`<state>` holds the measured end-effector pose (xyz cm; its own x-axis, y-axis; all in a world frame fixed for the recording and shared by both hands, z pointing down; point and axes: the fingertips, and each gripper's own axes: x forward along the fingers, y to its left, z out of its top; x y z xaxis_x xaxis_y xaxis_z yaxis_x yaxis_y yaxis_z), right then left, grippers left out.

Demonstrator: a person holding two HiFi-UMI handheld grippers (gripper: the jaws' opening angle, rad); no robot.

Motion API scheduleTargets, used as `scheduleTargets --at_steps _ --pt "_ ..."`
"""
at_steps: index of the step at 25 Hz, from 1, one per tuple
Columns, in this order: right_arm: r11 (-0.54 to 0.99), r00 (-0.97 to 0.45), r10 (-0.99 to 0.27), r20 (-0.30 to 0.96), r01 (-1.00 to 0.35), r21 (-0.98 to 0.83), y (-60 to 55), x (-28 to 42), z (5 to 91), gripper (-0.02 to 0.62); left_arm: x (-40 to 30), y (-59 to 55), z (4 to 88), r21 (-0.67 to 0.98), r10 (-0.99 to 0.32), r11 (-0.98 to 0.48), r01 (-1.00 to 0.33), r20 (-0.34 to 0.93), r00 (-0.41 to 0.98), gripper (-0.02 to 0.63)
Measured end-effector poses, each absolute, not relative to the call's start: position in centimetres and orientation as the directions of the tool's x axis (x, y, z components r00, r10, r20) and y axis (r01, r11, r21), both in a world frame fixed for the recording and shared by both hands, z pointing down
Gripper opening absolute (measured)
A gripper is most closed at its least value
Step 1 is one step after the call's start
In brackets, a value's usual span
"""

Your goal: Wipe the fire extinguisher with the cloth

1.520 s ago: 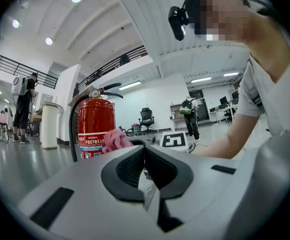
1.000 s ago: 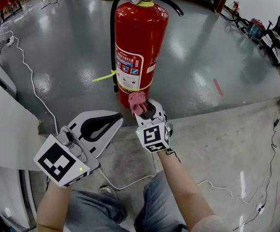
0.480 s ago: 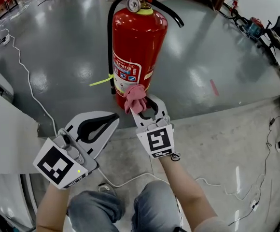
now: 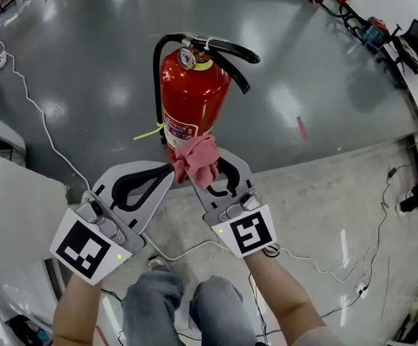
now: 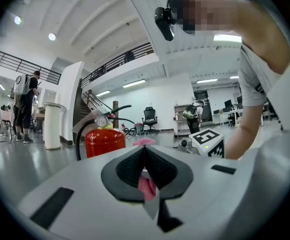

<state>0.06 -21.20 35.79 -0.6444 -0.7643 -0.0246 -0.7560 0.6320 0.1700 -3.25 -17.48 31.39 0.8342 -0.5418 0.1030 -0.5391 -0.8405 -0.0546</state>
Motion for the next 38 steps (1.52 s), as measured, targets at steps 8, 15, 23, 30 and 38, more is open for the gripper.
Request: scheduleTargets --at_steps 8,15,23,30,38 --pt "0.698 -0.707 -0.707 -0.023 -0.702 0.142 -15.9 1.3 21.3 0.141 -3.1 -14.7 17.7 -0.004 -0.551 -0.834 -0.552 0.046 0.833 0.011" --pt "0.712 -0.716 -0.698 -0.031 -0.698 0.076 -10.5 3.8 8.7 0.141 -2.0 -9.5 6.6 0.006 -0.555 -0.830 -0.557 0.078 0.828 0.011" --pt "0.720 -0.721 -0.691 -0.051 -0.693 0.034 -6.0 3.3 0.1 0.141 -2.4 -5.4 -2.4 -0.003 -0.560 -0.828 -0.561 0.038 0.827 0.011" --pt "0.744 -0.742 -0.666 -0.073 -0.669 0.012 -3.1 3.4 -3.1 0.143 -1.3 -2.3 -5.0 -0.002 -0.559 -0.829 -0.559 0.022 0.829 0.011" --pt "0.749 -0.748 -0.658 -0.085 -0.662 0.020 -2.1 2.8 -4.4 0.143 -1.2 -1.0 -6.1 -0.010 -0.559 -0.829 -0.559 0.002 0.829 0.011"
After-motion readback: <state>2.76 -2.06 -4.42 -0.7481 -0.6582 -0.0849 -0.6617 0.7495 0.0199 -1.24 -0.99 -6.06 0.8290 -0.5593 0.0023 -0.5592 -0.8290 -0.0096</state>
